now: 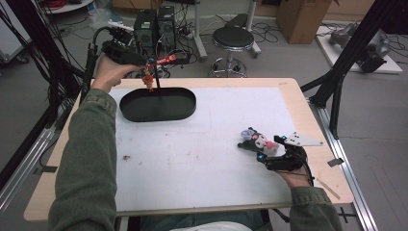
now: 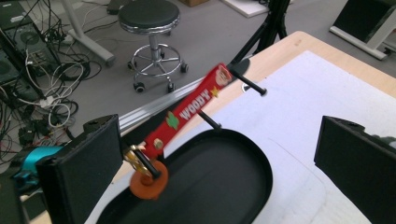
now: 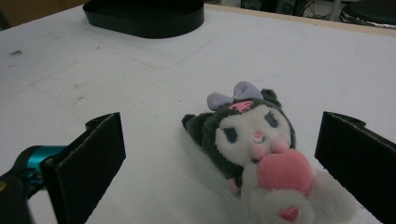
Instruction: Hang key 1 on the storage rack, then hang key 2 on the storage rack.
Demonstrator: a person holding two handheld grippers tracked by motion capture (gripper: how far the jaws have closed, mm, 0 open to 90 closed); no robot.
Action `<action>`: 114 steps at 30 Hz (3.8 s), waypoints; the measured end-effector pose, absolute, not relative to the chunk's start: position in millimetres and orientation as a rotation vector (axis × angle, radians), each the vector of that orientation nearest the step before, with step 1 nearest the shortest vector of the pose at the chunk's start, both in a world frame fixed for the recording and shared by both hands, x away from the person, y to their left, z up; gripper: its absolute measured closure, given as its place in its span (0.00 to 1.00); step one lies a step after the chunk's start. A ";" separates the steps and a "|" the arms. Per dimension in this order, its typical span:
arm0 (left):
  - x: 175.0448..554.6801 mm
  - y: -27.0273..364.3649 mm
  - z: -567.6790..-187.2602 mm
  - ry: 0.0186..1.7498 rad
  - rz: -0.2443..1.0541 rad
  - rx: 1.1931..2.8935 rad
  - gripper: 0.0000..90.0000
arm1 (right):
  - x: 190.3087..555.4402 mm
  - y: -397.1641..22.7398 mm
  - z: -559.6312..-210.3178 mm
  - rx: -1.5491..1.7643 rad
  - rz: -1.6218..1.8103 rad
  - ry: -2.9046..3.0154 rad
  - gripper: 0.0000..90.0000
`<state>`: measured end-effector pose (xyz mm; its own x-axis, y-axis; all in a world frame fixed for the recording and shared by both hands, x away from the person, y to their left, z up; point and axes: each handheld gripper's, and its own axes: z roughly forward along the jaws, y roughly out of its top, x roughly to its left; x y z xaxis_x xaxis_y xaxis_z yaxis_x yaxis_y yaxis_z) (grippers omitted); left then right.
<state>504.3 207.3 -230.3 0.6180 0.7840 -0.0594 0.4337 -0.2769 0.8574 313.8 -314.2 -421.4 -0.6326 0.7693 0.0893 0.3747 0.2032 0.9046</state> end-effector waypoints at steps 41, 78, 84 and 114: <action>393.9 234.6 -300.6 0.881 0.492 1.870 0.02 | 311.4 -314.1 -420.1 1.072 1.412 2.093 0.01; 323.9 273.2 -382.3 0.974 0.567 1.737 0.02 | 314.7 -308.6 -419.5 1.053 1.408 2.103 0.01; 317.0 273.4 -391.8 0.987 0.563 1.740 0.02 | 314.1 -308.6 -419.3 1.056 1.412 2.105 0.01; 284.2 282.0 -413.6 1.049 0.556 1.766 0.02 | 331.9 -289.0 -408.5 0.972 1.240 2.190 0.01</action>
